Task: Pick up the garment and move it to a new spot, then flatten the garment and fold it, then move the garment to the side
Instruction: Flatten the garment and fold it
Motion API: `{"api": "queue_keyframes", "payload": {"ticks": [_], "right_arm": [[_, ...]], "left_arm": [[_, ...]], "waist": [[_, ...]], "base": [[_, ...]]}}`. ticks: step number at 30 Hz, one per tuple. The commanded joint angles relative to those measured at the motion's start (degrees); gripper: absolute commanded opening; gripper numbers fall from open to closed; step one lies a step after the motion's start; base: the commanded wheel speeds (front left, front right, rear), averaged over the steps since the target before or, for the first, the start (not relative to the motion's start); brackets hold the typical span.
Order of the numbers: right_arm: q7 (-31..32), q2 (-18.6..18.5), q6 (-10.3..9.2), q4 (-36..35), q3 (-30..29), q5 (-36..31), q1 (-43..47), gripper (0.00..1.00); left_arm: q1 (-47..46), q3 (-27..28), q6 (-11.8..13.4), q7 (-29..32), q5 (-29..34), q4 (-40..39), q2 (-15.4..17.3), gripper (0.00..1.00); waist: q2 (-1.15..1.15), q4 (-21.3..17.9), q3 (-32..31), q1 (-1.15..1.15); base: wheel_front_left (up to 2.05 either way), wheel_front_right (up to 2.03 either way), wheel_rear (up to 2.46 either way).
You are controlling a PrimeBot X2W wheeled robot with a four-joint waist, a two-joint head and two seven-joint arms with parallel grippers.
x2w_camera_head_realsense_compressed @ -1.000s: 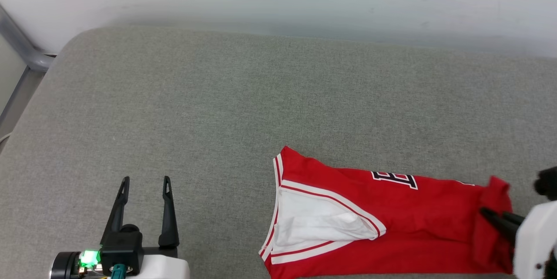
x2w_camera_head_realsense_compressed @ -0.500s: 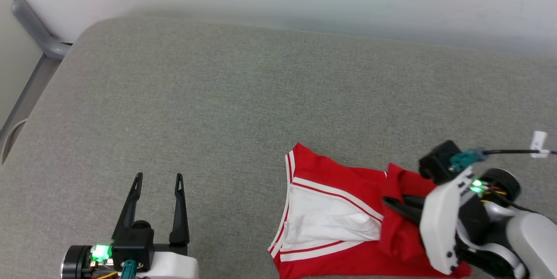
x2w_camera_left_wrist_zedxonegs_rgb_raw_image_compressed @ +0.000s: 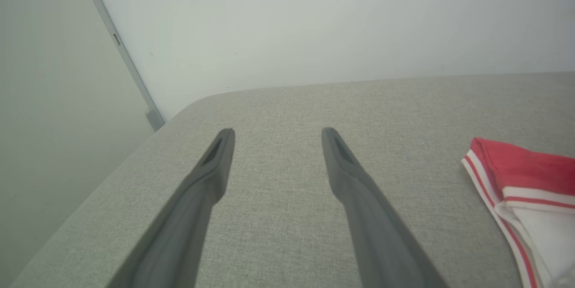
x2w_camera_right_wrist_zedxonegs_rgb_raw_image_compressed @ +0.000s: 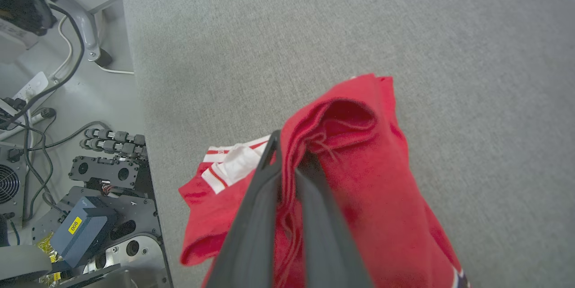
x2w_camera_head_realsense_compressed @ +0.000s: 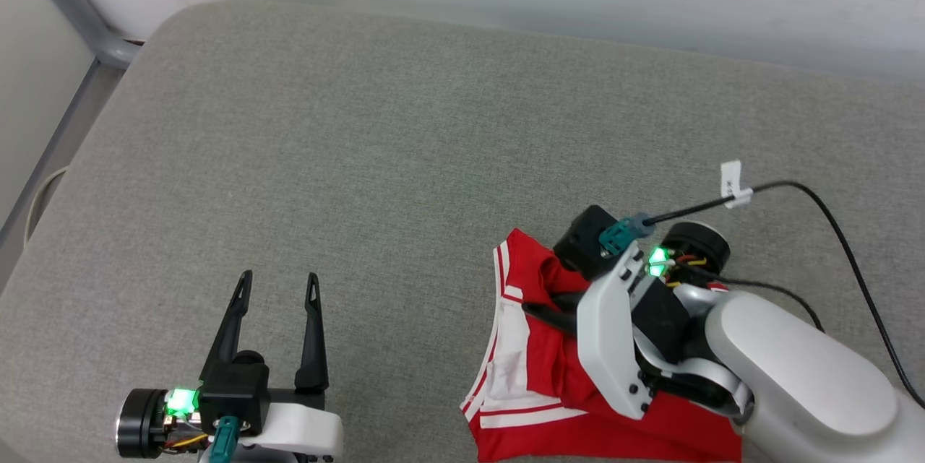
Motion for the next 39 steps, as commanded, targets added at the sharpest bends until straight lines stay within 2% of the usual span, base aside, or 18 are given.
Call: {"api": "queue_keyframes", "payload": {"ticks": [1,5,16,20,21,22,23,31,35,39], "right_arm": [[-0.54,0.27,-0.05,0.79,0.5,-0.26,-1.65,0.0],[-2.13,2.18,-0.05,5.94,4.3,0.39,-4.54,0.0],[-3.87,3.5,-0.05,20.72,16.88,0.86,-8.09,0.0],[-7.81,4.74,-0.05,22.8,18.22,2.01,-7.85,0.0],[-9.08,4.91,-0.07,22.96,18.18,2.24,-7.87,0.33],[-10.26,4.68,-0.07,22.82,18.41,2.15,-8.2,0.48],[-11.72,4.38,-0.07,22.46,18.34,2.1,-8.5,1.0],[-24.37,-0.18,-0.06,18.08,10.06,0.05,-4.61,1.0],[-29.84,-1.85,-0.07,17.18,1.61,-3.58,-0.57,1.0],[-35.32,-1.55,-0.06,17.2,-9.34,-8.23,4.33,1.0]], "left_arm": [[-0.68,-0.18,0.06,-0.42,-0.03,0.03,-0.17,1.0],[-1.36,-0.58,0.11,-0.42,-0.08,0.1,-0.54,1.0],[-2.89,-0.87,0.24,-0.42,-0.08,0.67,-0.96,1.0],[-2.74,-1.04,0.18,-0.42,0.1,1.05,-0.91,1.0],[-2.61,-0.99,0.24,-0.42,0.1,1.14,-0.84,1.0],[-2.44,-1.01,0.23,-0.42,0.12,1.15,-0.75,1.0],[-2.2,-1.0,0.24,-0.42,0.13,1.25,-0.64,1.0],[-0.45,-0.82,0.3,-0.42,-0.06,1.25,0.11,1.0],[0.36,-0.03,0.57,-0.42,-0.59,0.77,0.47,1.0],[1.23,1.09,0.59,-0.42,-0.99,0.36,0.8,1.0]], "waist": [[0.0,0.31,0.28,0.0],[0.0,1.11,1.09,0.0],[0.0,2.1,3.36,0.0],[0.0,1.89,3.04,0.0],[0.0,1.72,2.77,0.0],[0.0,1.58,2.48,0.0],[0.0,1.42,2.11,0.0],[0.0,-0.24,-1.21,0.0],[0.0,-1.59,-2.73,0.0],[0.0,-3.03,-4.09,0.0]], "base": [[0.0,0.0,0.0],[0.0,0.0,0.0],[0.0,0.0,0.0],[0.0,0.0,0.0],[0.0,0.0,0.0],[0.0,0.0,0.0],[0.0,0.0,0.0],[0.0,0.0,0.0],[0.0,0.0,0.0],[0.0,0.0,0.0]]}}
